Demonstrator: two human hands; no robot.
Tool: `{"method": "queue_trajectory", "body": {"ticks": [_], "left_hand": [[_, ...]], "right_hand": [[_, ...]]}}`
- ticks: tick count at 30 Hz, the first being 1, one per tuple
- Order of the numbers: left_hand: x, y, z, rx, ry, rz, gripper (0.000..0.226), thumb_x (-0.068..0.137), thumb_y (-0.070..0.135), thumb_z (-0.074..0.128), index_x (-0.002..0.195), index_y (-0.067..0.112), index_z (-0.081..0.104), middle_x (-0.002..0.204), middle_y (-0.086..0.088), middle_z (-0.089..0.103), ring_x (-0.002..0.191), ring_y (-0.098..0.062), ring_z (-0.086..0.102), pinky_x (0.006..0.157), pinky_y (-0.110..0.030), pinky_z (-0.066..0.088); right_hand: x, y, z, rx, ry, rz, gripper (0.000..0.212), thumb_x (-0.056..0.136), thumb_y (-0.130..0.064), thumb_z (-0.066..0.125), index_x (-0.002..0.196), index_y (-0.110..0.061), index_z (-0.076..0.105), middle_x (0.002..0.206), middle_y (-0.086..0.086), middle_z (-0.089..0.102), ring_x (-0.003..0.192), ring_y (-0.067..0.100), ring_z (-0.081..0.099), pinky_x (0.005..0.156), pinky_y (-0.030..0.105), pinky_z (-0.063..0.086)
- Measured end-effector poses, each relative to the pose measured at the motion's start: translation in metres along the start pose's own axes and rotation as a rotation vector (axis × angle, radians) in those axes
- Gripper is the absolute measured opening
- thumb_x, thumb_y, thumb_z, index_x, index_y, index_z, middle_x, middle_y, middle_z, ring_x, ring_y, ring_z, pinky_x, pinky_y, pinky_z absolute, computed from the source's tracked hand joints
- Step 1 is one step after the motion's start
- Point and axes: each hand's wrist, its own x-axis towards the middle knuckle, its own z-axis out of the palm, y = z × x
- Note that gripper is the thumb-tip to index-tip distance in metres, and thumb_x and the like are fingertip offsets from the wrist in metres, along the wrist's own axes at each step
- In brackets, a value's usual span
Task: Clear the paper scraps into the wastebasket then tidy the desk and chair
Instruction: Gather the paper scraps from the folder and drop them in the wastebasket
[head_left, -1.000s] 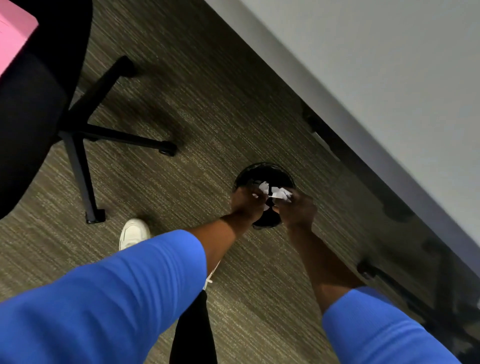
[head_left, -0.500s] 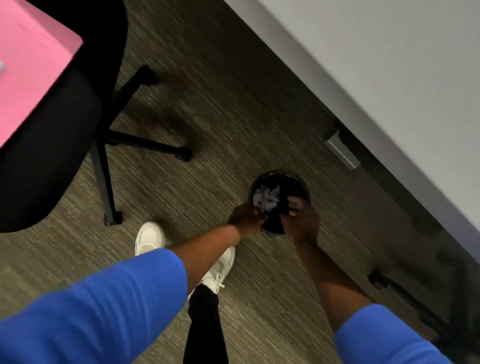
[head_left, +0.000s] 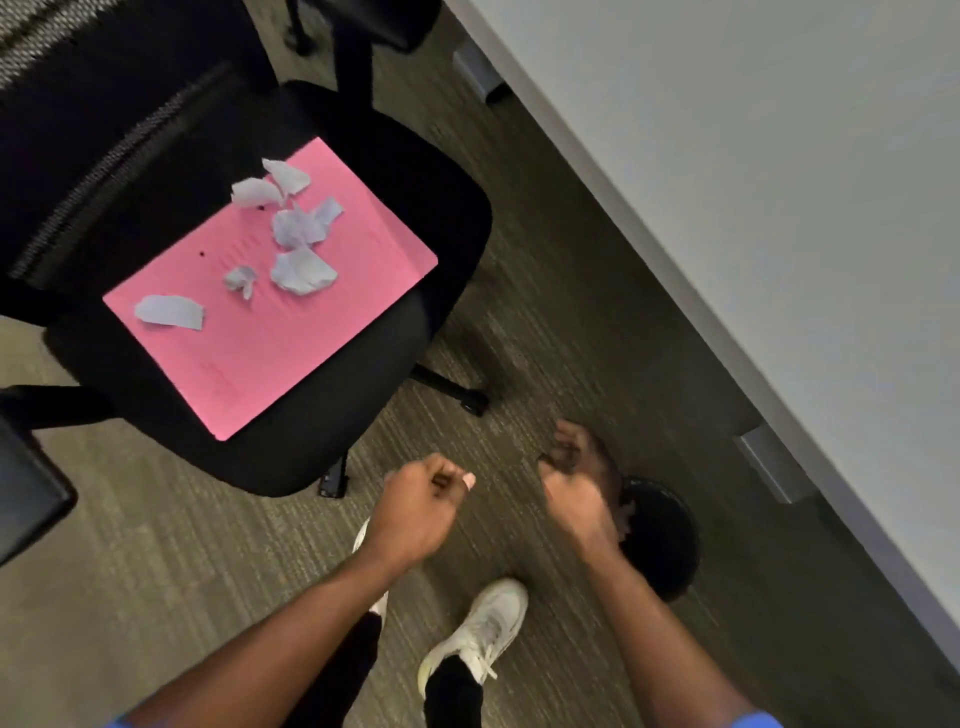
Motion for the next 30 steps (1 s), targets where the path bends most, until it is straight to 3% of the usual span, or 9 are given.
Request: {"method": "queue_trajectory", "body": {"ticks": [4, 6, 8, 10, 13, 20, 25, 30], "left_hand": [[0.005, 0.006, -0.077, -0.02, 0.282, 0.064, 0.009, 0.096, 0.031, 0.075, 0.089, 0.025, 0.075, 0.084, 0.015, 0.075, 0.08, 0.005, 0.068, 0.075, -0.026, 0.052], [0.01, 0.006, -0.115, 0.033, 0.467, 0.067, 0.008, 0.094, 0.033, 0.076, 0.093, 0.026, 0.074, 0.092, 0.014, 0.073, 0.088, -0.003, 0.068, 0.08, -0.032, 0.054], [0.018, 0.003, -0.153, 0.156, 0.641, 0.017, 0.028, 0.09, 0.037, 0.079, 0.111, 0.019, 0.07, 0.114, 0.001, 0.067, 0.114, -0.022, 0.061, 0.09, -0.043, 0.055], [0.032, 0.002, -0.179, 0.24, 0.714, -0.092, 0.063, 0.084, 0.042, 0.086, 0.132, 0.013, 0.059, 0.137, -0.01, 0.052, 0.134, -0.033, 0.045, 0.096, -0.051, 0.054], [0.052, -0.001, -0.216, 0.326, 0.686, -0.257, 0.101, 0.075, 0.052, 0.091, 0.147, 0.005, 0.04, 0.157, -0.021, 0.029, 0.141, -0.042, 0.031, 0.1, -0.052, 0.053], [0.098, -0.011, -0.245, 0.35, 0.609, -0.278, 0.132, 0.065, 0.068, 0.09, 0.157, 0.001, 0.022, 0.167, -0.03, 0.013, 0.149, -0.047, 0.025, 0.113, -0.051, 0.047], [0.121, -0.02, -0.246, 0.354, 0.557, -0.238, 0.14, 0.064, 0.076, 0.085, 0.161, 0.003, 0.017, 0.169, -0.03, 0.013, 0.155, -0.047, 0.021, 0.12, -0.054, 0.039], [0.146, -0.022, -0.258, 0.367, 0.5, -0.091, 0.14, 0.067, 0.071, 0.087, 0.167, 0.01, 0.009, 0.172, -0.025, 0.004, 0.156, -0.045, 0.016, 0.121, -0.058, 0.035]], "right_hand": [[0.003, -0.063, 0.02, -0.084, -0.075, -0.071, 0.057, 0.093, -0.036, 0.078, 0.144, -0.043, 0.053, 0.133, -0.01, 0.067, 0.11, 0.006, 0.066, 0.083, 0.029, 0.055], [0.003, -0.092, 0.032, -0.152, -0.034, -0.198, 0.06, 0.088, -0.038, 0.083, 0.142, -0.041, 0.057, 0.13, -0.012, 0.069, 0.111, 0.008, 0.068, 0.094, 0.036, 0.058], [0.002, -0.121, 0.05, -0.216, -0.045, -0.303, 0.066, 0.085, -0.04, 0.086, 0.143, -0.036, 0.055, 0.13, -0.01, 0.067, 0.113, 0.011, 0.068, 0.102, 0.044, 0.058], [0.005, -0.143, 0.061, -0.259, -0.096, -0.352, 0.077, 0.082, -0.044, 0.087, 0.149, -0.034, 0.049, 0.137, -0.007, 0.058, 0.117, 0.012, 0.065, 0.101, 0.045, 0.059], [0.01, -0.179, 0.087, -0.351, -0.178, -0.436, 0.093, 0.08, -0.055, 0.085, 0.157, -0.036, 0.035, 0.15, -0.005, 0.046, 0.133, 0.016, 0.057, 0.105, 0.043, 0.057], [0.029, -0.257, 0.153, -0.605, -0.239, -0.552, 0.111, 0.077, -0.062, 0.085, 0.163, -0.044, 0.017, 0.174, 0.004, 0.017, 0.158, 0.032, 0.027, 0.108, 0.06, 0.05], [0.054, -0.295, 0.19, -0.777, -0.281, -0.642, 0.114, 0.078, -0.058, 0.086, 0.165, -0.044, 0.014, 0.178, 0.009, 0.0, 0.162, 0.039, 0.012, 0.106, 0.062, 0.051], [0.079, -0.316, 0.213, -1.008, -0.319, -0.739, 0.108, 0.077, -0.054, 0.087, 0.163, -0.044, 0.023, 0.175, 0.012, 0.007, 0.158, 0.043, 0.017, 0.099, 0.06, 0.055]]}}
